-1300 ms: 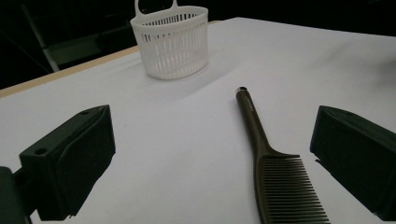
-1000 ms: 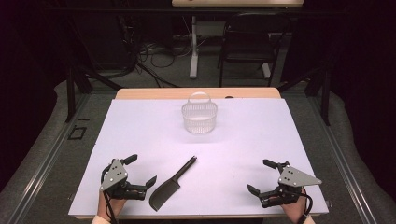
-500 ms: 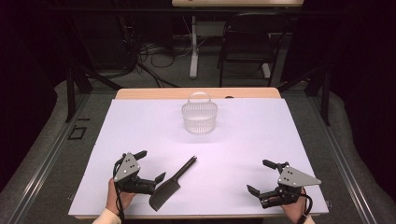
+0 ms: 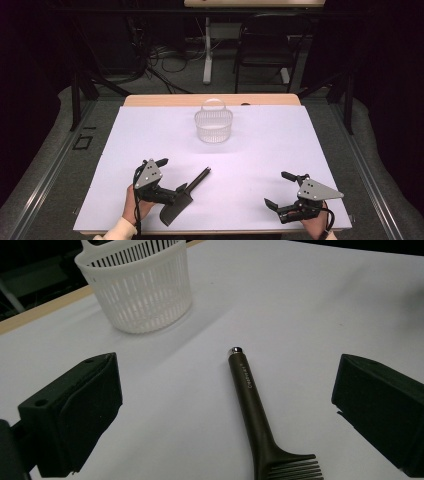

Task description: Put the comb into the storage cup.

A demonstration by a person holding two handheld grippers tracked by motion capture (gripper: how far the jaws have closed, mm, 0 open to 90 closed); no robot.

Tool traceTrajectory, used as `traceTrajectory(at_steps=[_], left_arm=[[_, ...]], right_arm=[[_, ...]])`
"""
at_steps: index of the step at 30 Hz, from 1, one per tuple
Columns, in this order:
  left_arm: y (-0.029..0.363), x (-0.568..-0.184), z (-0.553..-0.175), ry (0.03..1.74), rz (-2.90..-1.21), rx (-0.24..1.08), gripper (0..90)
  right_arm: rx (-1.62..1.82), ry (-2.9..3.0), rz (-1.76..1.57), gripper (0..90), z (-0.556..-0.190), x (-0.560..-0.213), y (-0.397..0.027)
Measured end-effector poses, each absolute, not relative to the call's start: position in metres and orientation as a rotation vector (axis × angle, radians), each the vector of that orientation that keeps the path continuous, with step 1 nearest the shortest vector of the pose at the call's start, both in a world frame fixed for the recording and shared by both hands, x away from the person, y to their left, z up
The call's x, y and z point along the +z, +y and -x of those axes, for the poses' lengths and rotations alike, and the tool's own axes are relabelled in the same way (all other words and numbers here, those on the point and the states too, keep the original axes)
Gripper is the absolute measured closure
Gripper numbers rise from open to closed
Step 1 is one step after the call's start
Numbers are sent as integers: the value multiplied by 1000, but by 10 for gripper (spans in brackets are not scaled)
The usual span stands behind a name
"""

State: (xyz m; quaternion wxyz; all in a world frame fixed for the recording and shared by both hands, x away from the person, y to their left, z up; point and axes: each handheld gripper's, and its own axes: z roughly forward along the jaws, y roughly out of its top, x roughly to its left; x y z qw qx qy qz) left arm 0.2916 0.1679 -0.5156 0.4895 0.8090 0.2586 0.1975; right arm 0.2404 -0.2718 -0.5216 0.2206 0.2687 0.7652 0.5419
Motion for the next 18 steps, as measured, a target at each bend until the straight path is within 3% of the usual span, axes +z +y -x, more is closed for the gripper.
traceTrajectory(at_steps=[18], left_arm=[[142,-518,-308,596,-2050,428,0]], right_arm=[[1497,2118,-742,0,-240,-522,-271]])
